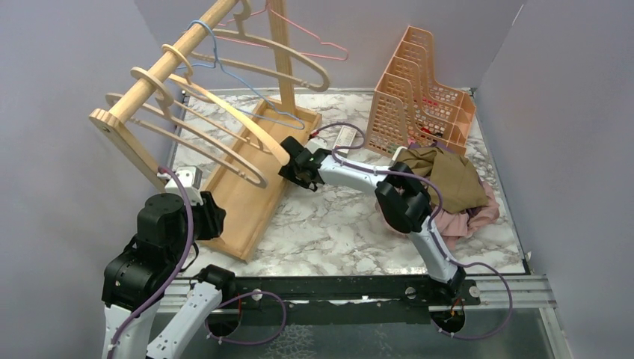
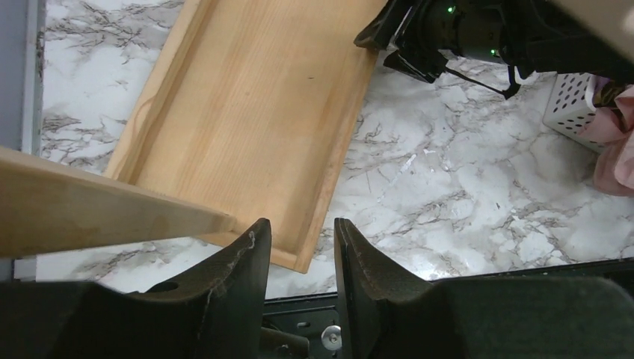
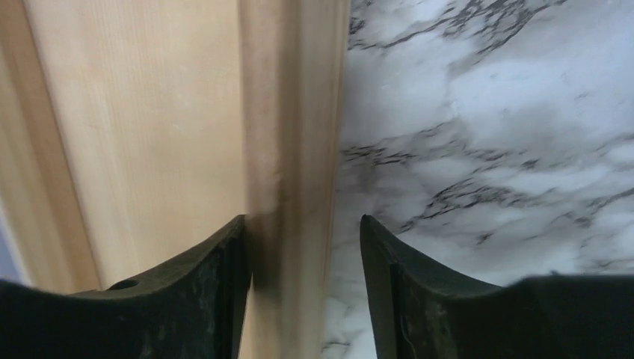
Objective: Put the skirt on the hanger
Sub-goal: Adjust the clothesline at the center of the board.
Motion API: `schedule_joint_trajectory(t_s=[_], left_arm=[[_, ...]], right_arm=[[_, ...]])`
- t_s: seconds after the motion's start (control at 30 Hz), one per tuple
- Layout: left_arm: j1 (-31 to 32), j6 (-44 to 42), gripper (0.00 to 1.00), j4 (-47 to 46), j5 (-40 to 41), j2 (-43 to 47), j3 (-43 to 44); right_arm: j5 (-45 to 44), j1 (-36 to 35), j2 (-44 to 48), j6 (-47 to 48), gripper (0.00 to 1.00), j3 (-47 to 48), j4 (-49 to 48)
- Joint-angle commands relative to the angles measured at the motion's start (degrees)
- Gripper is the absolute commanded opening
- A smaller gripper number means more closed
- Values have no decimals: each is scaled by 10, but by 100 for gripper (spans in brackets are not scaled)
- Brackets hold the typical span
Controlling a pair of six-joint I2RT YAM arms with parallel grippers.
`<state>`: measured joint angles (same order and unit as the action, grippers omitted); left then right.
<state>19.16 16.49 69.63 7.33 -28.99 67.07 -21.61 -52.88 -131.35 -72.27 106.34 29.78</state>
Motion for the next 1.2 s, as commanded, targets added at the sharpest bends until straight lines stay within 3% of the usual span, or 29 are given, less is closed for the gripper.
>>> schedule_joint_trajectory(t_s=[0.0, 0.1, 0.3, 0.43, 0.57, 0.67, 0.93, 1.03, 1.17], left_arm=[[2, -11, 41, -31, -31, -3, 0], [1, -18, 45, -51, -69, 2, 0], [1, -25, 52, -89, -134, 22, -15], [2, -33, 56, -111, -183, 26, -20], [1, -30, 57, -132, -224, 30, -32], [2, -28, 57, -143, -248, 33, -42], [2, -37, 57, -150, -267, 35, -39], [1, -38, 56, -150, -268, 34, -38], [1, -37, 56, -150, -268, 33, -38]], right_arm=[[91, 21, 30, 82, 67, -61, -60], [159, 22, 71, 143, 79, -103, -99], [301, 20, 156, 236, 80, -242, -207], [320, -1, 203, 289, 76, -318, -234], [329, -16, 206, 278, 61, -366, -244], [334, -27, 180, 264, 56, -361, -258], [311, -54, 85, 238, 51, -265, -259], [279, -54, 56, 250, 52, -220, -246], [247, -53, 25, 288, 61, -173, -246]])
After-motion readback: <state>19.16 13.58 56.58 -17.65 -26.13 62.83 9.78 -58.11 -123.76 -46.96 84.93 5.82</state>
